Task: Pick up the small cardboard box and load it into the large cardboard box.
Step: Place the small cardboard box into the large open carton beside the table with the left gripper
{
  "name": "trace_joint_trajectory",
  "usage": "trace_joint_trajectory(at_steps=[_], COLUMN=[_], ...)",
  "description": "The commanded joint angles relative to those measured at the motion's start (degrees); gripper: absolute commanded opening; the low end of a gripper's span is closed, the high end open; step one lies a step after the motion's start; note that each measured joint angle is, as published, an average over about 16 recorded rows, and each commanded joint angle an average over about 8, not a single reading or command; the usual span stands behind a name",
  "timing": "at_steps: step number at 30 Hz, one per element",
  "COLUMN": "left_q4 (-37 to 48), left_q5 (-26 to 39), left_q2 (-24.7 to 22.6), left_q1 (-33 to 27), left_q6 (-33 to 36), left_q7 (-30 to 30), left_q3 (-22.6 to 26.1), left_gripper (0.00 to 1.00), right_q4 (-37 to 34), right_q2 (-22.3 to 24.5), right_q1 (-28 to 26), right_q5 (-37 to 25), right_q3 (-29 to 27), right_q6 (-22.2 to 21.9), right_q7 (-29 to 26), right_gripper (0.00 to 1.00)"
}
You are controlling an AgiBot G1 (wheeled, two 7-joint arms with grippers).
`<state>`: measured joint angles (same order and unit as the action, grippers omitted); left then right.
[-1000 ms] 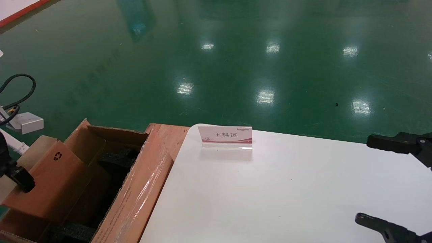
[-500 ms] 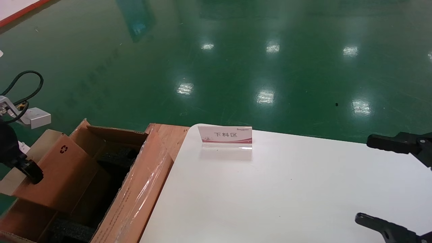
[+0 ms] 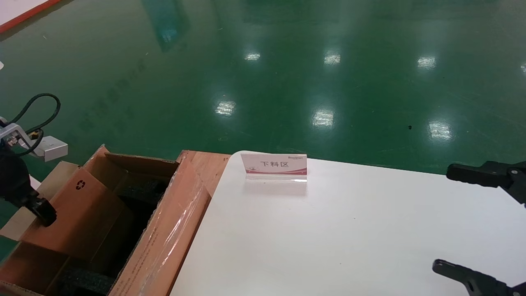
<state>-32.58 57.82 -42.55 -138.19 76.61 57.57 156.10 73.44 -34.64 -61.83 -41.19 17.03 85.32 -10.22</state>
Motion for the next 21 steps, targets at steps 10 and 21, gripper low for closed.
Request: trace_joint_trajectory(at_steps=[10, 21], left_q4=[2.62, 6.28], left_q5=[-0.46, -1.42], left_q2=[-0.96, -2.01], left_q1=[3.53, 6.92], left_q6=[-1.08, -1.28], left_q7=[0.28, -0.04], left_q3=[-0.31, -0.88], left_gripper=[0.0, 0.0], right_q4=[0.0, 0.0], right_q2=[0.01, 0.03], right_q1=[-0.01, -0.02], right_q5=[0.02, 0.05], right_q3=[0.03, 0.07], right_q6=[-0.01, -0.03], right_q7=[0.02, 0.03], right_gripper=[1.0, 1.0])
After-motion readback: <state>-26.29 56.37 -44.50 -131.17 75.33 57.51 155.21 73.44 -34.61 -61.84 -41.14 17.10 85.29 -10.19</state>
